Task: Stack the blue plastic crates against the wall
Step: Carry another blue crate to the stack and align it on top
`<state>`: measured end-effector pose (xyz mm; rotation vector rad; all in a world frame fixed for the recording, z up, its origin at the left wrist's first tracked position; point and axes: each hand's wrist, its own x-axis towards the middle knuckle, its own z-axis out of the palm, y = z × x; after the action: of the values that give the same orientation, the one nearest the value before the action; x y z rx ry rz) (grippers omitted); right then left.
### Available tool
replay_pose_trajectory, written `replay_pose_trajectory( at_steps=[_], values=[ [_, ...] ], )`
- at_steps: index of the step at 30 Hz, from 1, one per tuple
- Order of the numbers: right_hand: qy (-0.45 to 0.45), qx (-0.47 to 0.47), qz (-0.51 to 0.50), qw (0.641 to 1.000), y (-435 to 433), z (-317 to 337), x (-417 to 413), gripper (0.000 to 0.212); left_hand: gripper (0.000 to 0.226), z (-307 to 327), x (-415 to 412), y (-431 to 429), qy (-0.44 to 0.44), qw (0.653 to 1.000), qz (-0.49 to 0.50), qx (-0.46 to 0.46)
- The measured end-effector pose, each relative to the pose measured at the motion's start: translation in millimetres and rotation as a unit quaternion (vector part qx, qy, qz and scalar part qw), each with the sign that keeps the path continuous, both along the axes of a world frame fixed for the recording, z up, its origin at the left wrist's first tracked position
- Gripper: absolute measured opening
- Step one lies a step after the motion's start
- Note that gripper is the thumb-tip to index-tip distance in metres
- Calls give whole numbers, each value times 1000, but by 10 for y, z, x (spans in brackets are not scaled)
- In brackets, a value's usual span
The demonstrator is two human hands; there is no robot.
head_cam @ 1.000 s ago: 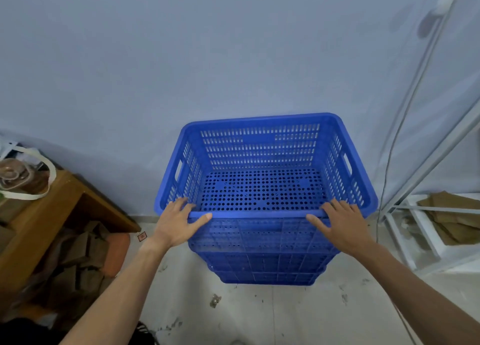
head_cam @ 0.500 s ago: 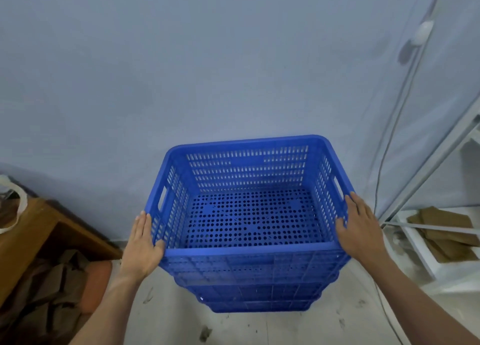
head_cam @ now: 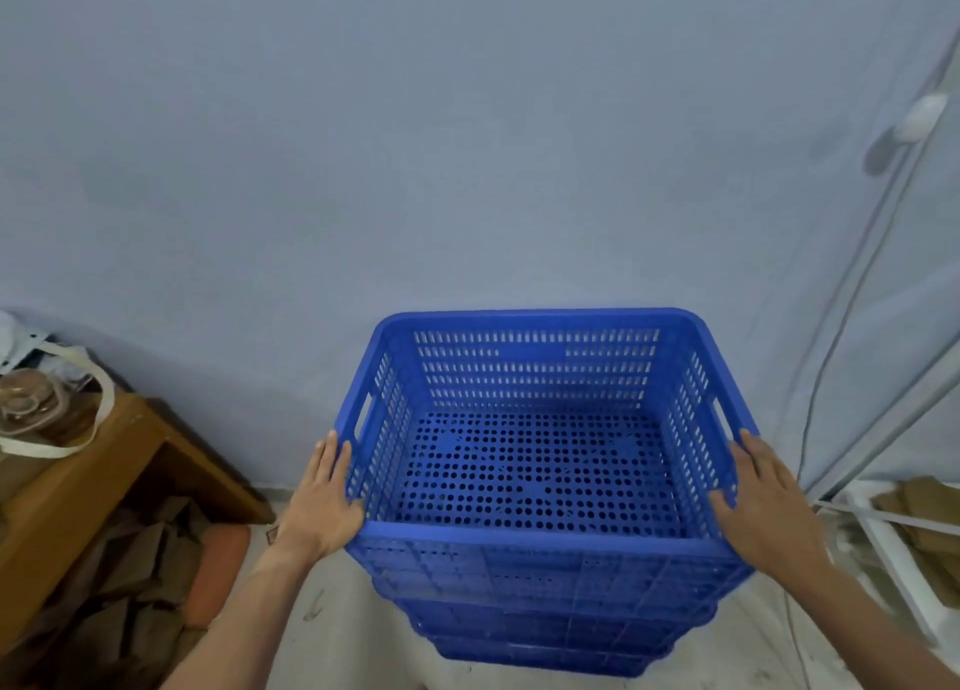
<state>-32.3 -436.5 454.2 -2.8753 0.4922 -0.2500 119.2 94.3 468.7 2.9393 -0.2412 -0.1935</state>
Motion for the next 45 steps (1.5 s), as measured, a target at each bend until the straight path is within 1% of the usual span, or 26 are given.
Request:
replay_pose_trajectory(
  at_steps=[3,5,7,9,12,14,17,20,24,27,30,32,34,39,43,45],
  values=[
    [46,-35,29,998,-164,100,237,71,84,21,138,1,-6,1000,-24,-6],
    [76,-69,47,994,-240,196,460,67,80,68,302,-51,-4,999,-38,9],
    [95,-80,52,991,-293,294,714,68,74,115,524,-132,-13,999,-48,12],
    [109,-70,40,991,-342,351,953,71,67,141,748,-187,-21,998,-51,-7],
    [140,-30,25,989,-413,316,1136,78,56,131,970,-230,-22,999,-13,-41],
    [130,-27,28,991,-477,193,1148,85,55,97,1050,-248,-17,999,7,-51],
    [106,-1,12,994,-553,58,1136,92,61,-1,1170,-208,-29,999,4,-46],
    [98,-12,-1,995,-535,54,1159,91,69,-83,1272,-170,-37,998,3,-46],
    [95,-29,-1,995,-517,62,1150,89,69,-126,1300,-160,-48,998,-14,-49],
    [93,-19,1,996,-540,53,1141,90,67,-102,1264,-164,-37,999,-20,-28],
    [85,14,-8,996,-550,72,1117,85,70,-48,1243,-126,-3,1000,-18,0],
    [95,18,-5,995,-565,114,1047,80,73,-6,1185,-107,26,1000,5,6],
    [108,21,5,994,-540,169,901,77,75,1,1022,-88,38,999,22,8],
    [105,-43,20,993,-362,130,454,71,79,-31,399,-28,21,998,62,-10],
    [99,-19,18,995,-289,90,196,69,77,-37,-92,-45,-16,996,88,10],
    [82,-8,13,997,-262,74,94,69,78,-69,-324,-58,-16,995,95,15]
  ],
)
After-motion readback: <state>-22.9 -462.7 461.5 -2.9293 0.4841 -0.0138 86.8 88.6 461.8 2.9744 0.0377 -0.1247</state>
